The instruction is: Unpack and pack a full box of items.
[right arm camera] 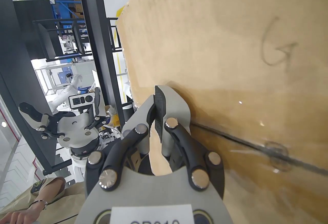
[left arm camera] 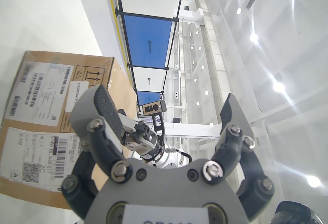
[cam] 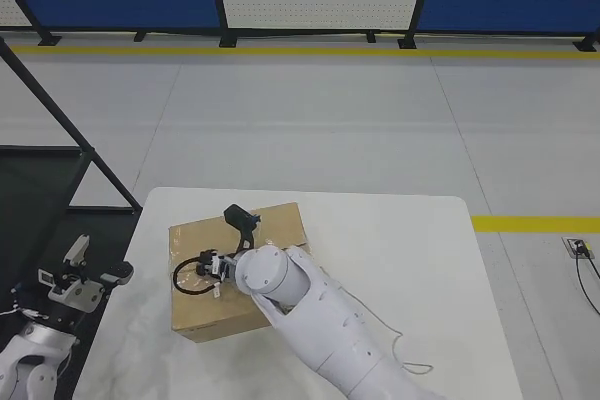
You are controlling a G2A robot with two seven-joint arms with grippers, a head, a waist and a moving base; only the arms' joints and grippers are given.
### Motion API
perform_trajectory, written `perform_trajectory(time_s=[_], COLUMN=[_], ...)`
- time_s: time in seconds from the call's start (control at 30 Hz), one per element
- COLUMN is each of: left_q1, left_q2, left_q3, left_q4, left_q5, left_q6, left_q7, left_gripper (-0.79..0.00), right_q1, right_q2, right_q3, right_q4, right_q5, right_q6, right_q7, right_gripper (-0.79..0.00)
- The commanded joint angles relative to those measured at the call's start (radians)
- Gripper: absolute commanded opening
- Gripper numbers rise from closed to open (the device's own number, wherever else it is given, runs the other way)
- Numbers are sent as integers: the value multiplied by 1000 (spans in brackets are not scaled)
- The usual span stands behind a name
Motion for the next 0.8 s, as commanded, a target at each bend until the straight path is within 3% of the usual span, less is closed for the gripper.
perform_trajectory(time_s=[0.0,0.37,0.77], left_q1=[-2,-14,-37], left_q2=[2,12,24], left_q3=[1,-18,-38], left_q4=[0,22,70], left_q5=[2,-6,-23], left_q6=[0,6,13], left_q7=[-6,-40,-84], left_gripper=[0,0,0], right_q1=[-59,-279,-391], right_q2=[18,75,91], right_q3=[24,161,238], right_q4=[-96,-426,-579], right_q5=[-34,-148,-118], right_q6=[36,253,266], right_q7=[-1,-112,-205], right_gripper=[-785,-785,-785])
